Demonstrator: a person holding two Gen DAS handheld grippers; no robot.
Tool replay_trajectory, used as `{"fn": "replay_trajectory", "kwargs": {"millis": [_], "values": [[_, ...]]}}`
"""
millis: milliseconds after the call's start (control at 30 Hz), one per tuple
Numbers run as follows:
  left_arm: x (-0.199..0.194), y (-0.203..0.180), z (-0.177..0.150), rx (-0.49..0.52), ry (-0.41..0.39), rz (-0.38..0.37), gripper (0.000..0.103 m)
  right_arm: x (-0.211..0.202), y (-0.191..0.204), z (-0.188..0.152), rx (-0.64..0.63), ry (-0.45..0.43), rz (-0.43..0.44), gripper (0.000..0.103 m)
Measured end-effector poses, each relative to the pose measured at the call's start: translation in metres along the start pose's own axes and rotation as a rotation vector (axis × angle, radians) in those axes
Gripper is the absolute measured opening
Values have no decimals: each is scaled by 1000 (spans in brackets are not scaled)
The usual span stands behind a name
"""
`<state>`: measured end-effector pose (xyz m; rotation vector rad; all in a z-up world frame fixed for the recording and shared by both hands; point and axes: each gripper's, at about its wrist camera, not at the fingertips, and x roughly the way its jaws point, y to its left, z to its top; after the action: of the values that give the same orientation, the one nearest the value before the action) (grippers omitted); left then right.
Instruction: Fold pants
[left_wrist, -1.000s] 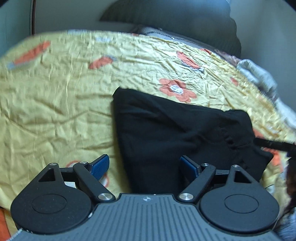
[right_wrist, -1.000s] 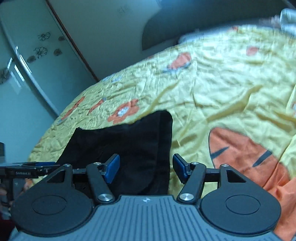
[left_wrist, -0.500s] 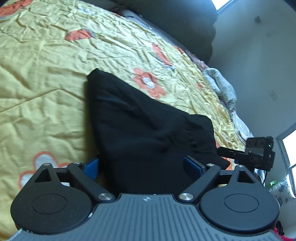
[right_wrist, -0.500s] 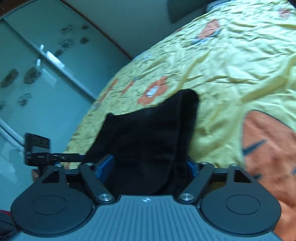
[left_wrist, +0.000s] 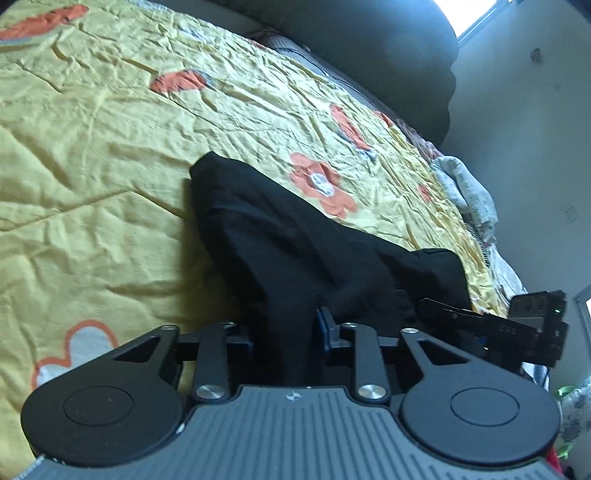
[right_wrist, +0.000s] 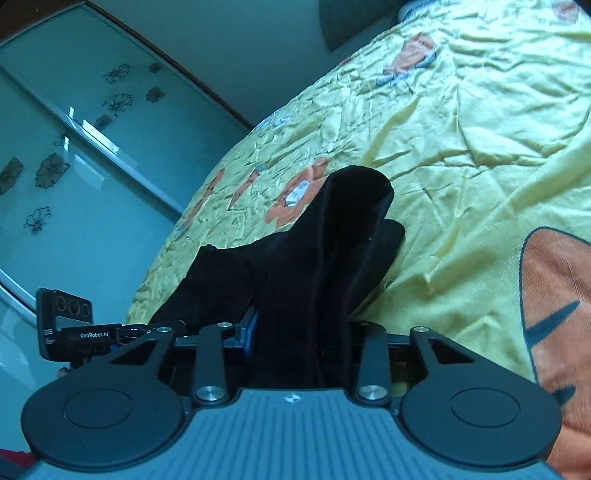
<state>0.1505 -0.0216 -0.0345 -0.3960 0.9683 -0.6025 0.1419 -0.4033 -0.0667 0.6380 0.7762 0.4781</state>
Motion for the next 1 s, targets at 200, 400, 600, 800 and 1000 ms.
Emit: {"fn": "replay_trajectory", "kwargs": {"millis": [200,400,600,800,1000], "values": [[-27,-21,-5,145,-120,76,19,-6,37,1,-121,-41,-62,31],[-56,-32,4,253,-228,173,19,3,85,17,-327,-83,-63,30],[-77,-21,28,293,-295,295,19,40,122,31,-430,-102,-66,30],[-81,-4,59,296,-331,390,19,76,142,42,-491,-135,-69,30],[-73,7,76,325,-344,485,19,106,150,55,-531,-144,-81,30]]}}
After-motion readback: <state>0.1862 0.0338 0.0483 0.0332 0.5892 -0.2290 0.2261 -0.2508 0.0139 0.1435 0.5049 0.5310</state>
